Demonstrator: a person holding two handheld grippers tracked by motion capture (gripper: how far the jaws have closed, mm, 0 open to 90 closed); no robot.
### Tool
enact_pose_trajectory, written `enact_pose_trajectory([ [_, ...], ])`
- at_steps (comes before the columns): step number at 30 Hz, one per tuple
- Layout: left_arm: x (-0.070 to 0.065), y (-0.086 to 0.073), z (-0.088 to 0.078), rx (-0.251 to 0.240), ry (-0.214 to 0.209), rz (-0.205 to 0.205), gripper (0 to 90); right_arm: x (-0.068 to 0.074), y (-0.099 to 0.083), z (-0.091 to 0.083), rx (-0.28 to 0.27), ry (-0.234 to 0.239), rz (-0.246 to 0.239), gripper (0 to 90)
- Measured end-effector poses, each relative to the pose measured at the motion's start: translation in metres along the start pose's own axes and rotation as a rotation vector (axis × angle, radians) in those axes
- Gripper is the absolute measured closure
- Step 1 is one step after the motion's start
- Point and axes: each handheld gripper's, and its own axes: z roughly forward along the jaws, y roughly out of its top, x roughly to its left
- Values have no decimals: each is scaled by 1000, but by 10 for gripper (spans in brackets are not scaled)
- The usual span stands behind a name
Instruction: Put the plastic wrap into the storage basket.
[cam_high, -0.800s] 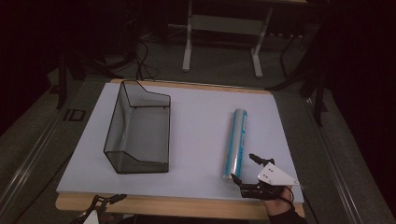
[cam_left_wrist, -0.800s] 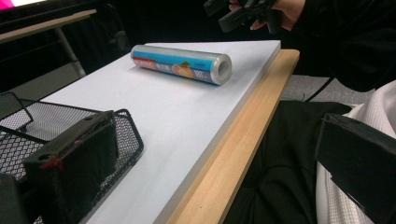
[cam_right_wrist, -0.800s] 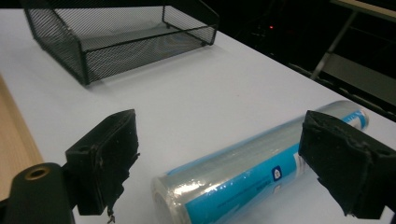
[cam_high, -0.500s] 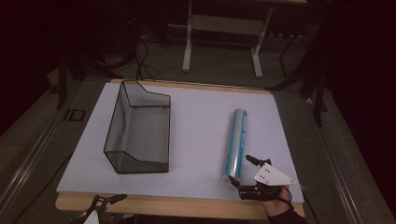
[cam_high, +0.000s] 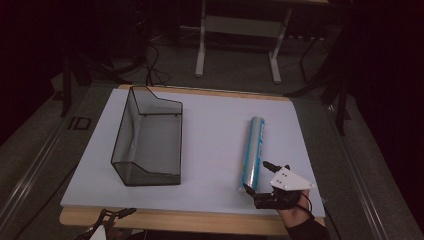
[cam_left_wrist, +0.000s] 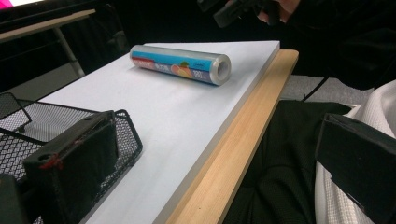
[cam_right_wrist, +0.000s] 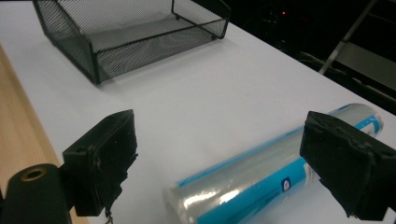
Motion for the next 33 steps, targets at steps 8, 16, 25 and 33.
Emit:
enact_pose_trajectory([
  [8, 0, 0, 0, 0, -3, -2, 1, -2, 23, 6, -3, -36, -31, 101],
  [16, 0, 0, 0, -4, -4, -4, 1, -15, 48, 17, 1, -111, 18, 89],
  [25, 0, 0, 0, -1, -5, -7, 1, -32, 56, 39, 84, -174, 136, 90],
  [33, -1, 0, 1, 0, -5, -7, 1, -48, 55, 62, 222, -236, 261, 94],
])
